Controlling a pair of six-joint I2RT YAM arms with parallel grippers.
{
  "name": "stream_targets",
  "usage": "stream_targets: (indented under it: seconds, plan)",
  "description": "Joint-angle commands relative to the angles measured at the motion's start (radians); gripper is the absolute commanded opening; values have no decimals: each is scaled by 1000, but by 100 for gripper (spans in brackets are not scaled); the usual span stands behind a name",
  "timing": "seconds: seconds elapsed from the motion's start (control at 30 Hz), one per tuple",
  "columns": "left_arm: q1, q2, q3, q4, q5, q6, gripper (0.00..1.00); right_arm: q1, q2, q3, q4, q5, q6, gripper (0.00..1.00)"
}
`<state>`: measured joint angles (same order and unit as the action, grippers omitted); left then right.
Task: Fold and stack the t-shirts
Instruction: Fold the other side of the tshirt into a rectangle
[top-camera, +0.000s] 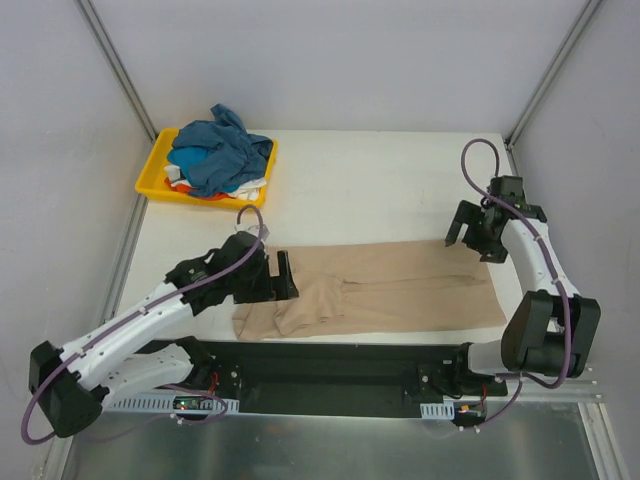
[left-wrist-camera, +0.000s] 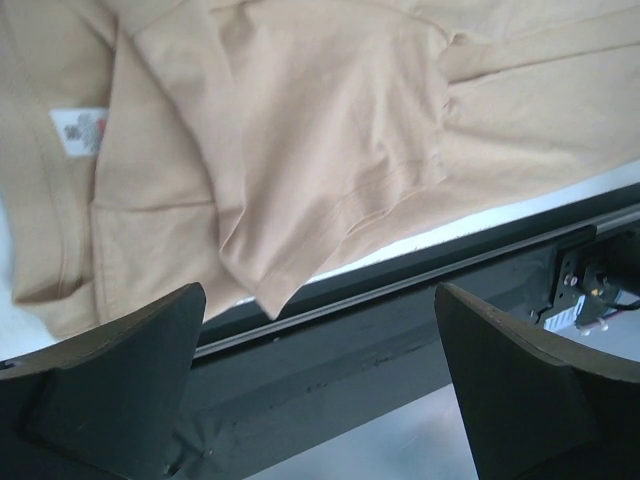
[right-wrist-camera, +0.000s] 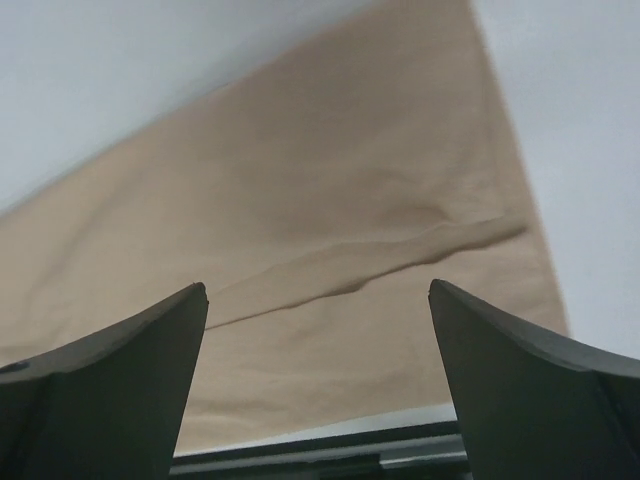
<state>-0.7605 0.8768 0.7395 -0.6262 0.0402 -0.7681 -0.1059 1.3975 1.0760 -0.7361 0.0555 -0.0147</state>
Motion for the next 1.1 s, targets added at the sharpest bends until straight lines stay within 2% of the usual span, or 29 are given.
stream_targets:
  seconds: [0.0,0.1,0.23,0.43,0.6,0.7,0.87,0.93,1.07]
  plan:
    - [-10,164,86,118,-34,47,99,18,0,-80,134,-402,42,97]
    - [-8,313,164,183,-89,69,99,55,50,-99,153,-410,47,97]
    - [21,515,259,195,-45,89,99,77,116,-113,193,-442,51,97]
    - [107,658,251,198,-34,101,99,78,210,-113,222,-428,59,97]
    - [213,692,256,178,-86,122,99,78,241,-114,211,-378,59,97]
    - [295,654,221,109,-135,95,98,78,250,-114,198,-333,59,97]
    - [343,550,230,-12,-284,76,93,78,258,-108,185,-292,64,97]
    - [369,547,242,-24,-290,81,93,78,259,-108,184,-281,62,97]
    - [380,599,335,-26,-260,119,84,78,261,-110,179,-270,59,97]
